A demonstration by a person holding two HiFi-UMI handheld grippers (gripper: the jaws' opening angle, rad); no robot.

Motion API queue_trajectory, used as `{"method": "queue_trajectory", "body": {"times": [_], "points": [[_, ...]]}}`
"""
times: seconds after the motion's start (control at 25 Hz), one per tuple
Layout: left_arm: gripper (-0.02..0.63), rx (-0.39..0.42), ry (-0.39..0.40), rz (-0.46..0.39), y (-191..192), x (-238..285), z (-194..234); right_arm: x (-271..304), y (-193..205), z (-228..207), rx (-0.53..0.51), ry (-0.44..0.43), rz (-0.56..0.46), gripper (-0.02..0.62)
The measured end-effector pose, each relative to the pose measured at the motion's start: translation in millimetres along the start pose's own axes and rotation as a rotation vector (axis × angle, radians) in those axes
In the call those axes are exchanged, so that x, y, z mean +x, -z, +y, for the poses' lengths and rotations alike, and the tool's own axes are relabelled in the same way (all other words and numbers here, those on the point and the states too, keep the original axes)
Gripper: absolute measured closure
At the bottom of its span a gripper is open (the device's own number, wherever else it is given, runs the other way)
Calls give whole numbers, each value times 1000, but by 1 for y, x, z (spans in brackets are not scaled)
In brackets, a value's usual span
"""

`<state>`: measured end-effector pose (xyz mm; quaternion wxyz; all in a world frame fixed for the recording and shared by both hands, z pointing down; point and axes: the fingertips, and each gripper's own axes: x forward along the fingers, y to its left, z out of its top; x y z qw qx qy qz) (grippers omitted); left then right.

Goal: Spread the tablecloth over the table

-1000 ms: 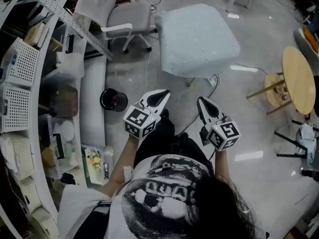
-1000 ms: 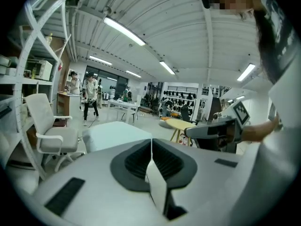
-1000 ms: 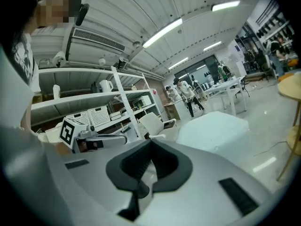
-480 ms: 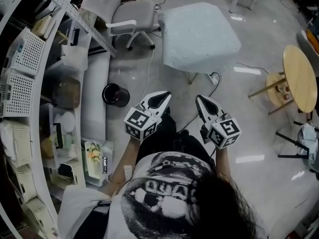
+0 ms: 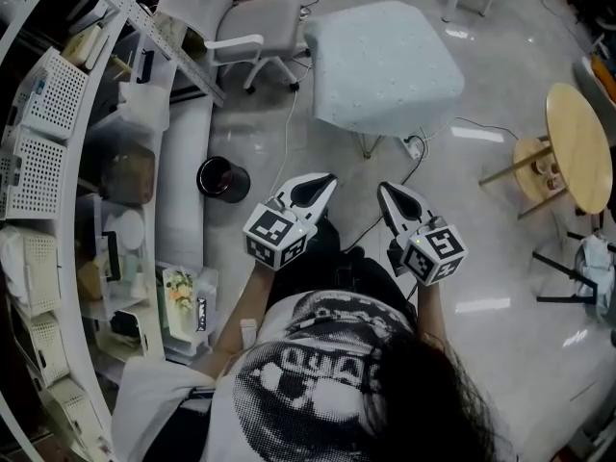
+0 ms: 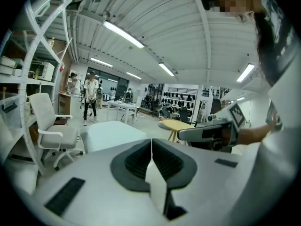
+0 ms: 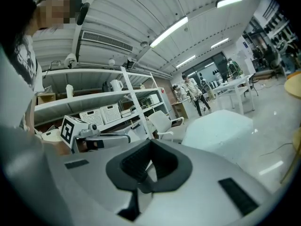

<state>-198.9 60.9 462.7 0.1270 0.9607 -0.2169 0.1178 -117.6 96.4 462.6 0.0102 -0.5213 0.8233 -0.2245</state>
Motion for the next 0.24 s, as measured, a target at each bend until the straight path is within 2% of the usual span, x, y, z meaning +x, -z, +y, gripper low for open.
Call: {"method": "queue_trajectory", "body": {"times": [0.24], "points": [[589,-6,-1,9,6,-3,-4,-4,3,-1,13,0,1,603]]}}
